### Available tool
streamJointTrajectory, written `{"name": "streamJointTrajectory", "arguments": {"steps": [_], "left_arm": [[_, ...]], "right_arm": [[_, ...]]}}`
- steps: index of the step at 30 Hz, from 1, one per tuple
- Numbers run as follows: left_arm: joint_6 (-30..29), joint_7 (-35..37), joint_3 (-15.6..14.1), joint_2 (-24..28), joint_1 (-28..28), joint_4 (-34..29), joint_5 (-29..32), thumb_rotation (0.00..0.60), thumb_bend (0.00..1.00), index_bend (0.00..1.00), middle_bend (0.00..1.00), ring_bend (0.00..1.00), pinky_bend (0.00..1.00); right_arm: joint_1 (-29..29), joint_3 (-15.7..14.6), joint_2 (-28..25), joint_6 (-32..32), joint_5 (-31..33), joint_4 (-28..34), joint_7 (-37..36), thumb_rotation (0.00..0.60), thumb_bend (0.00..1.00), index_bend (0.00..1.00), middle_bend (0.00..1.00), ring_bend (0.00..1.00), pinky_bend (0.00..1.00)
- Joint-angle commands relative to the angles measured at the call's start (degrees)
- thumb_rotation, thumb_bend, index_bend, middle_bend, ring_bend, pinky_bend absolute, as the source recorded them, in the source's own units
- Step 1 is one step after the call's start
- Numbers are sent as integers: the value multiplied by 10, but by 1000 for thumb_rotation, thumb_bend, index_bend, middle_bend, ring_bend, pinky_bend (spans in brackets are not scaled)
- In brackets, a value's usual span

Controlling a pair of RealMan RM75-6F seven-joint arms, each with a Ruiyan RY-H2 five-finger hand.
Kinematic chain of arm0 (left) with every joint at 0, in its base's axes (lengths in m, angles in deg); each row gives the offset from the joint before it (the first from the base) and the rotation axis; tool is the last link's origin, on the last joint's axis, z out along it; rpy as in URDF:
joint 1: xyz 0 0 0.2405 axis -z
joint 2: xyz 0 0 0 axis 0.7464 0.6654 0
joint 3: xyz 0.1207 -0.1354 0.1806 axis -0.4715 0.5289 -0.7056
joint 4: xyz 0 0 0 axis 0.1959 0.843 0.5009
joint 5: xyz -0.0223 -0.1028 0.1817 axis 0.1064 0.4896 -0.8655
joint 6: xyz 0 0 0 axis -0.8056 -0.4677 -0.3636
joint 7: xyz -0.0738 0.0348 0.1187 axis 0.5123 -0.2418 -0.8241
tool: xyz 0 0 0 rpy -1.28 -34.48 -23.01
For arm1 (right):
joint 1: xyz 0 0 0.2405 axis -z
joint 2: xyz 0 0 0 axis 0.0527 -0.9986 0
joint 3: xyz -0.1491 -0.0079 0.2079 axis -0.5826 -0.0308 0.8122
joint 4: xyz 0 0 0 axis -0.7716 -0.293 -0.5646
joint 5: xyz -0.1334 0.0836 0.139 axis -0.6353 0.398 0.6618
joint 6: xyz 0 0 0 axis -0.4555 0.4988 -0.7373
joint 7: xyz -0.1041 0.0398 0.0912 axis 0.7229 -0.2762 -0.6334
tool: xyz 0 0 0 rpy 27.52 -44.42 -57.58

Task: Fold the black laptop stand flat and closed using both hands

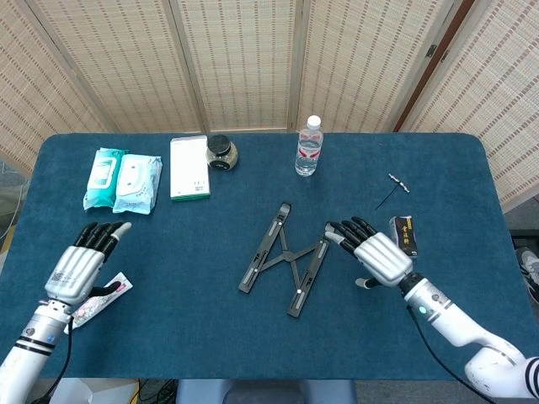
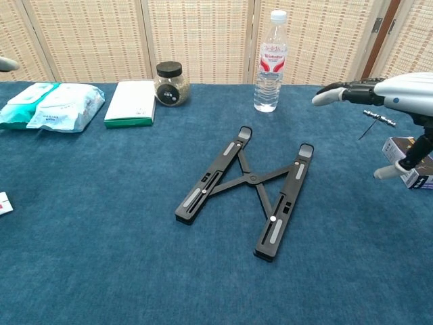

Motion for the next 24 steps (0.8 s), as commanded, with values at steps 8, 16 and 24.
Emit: {"name": "streamJointTrajectory", "arguments": {"steps": [8,16,24], "left_arm": [[52,44,24,-61,71,63,-3,600,146,14,79,85,0],[92,66,33,-112,119,123,8,600,147,12,79,85,0],[117,91,37,-164,157,181,16,600,147,11,79,85,0]], "right_arm": [[-49,41,97,76,81,-78,106,600,0,0,0,0,7],[-75,56,162,96,108,-150,138,600,0,0,0,0,9],[-98,57,221,119,122,-233,145,600,0,0,0,0,9]]}}
